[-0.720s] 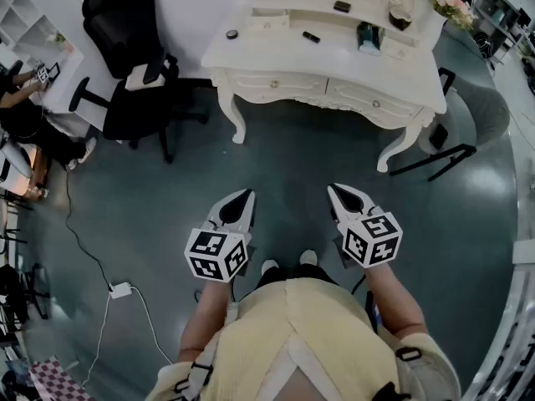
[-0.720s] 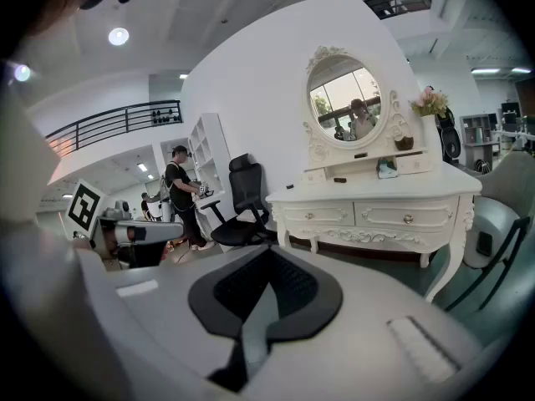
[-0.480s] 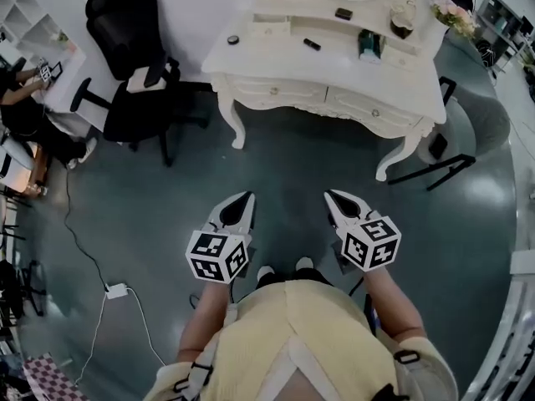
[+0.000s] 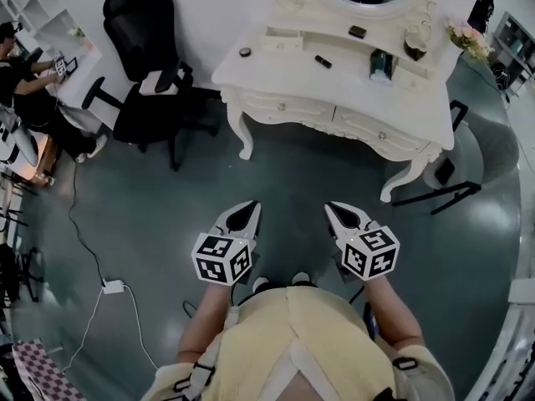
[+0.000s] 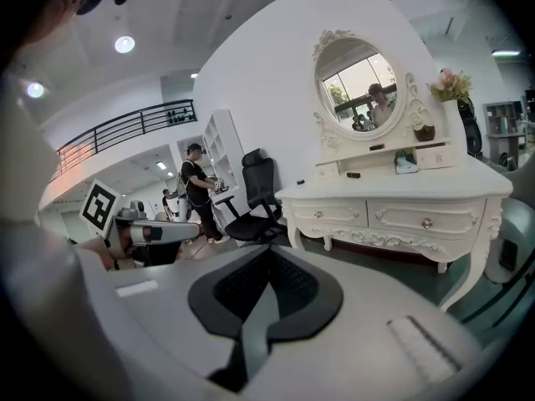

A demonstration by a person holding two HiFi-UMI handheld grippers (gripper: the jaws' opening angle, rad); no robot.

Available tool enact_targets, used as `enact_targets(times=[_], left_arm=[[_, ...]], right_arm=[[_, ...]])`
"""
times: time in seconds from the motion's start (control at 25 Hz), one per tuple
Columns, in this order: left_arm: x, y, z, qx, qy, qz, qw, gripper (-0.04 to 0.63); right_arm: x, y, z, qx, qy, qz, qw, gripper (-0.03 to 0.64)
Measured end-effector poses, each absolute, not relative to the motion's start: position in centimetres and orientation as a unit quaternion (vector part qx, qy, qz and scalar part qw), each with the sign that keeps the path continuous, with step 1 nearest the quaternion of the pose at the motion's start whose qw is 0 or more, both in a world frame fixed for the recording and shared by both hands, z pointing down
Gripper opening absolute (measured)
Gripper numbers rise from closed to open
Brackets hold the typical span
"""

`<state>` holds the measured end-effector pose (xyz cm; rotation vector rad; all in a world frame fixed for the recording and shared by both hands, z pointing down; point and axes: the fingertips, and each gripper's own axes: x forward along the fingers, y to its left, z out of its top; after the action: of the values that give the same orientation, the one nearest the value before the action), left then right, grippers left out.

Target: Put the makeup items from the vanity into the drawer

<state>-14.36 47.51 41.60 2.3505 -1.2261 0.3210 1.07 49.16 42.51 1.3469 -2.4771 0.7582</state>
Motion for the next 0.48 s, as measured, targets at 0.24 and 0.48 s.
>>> enact_targets(times=[0.24, 0.48], left_arm=[[-13.2, 46.7, 41.7, 0.850, -0.460, 0.115, 0.229, 0.000], [-12.7, 46.3, 42.2, 0.843, -0.473, 0.126, 0.223, 0.001]], right_arm=[[1.7, 48.0, 42.4, 0.441, -0.855, 0.248, 0.120, 0.012], [1.9, 46.9, 42.5, 0.427, -0.863, 0.239, 0.124, 0.032]])
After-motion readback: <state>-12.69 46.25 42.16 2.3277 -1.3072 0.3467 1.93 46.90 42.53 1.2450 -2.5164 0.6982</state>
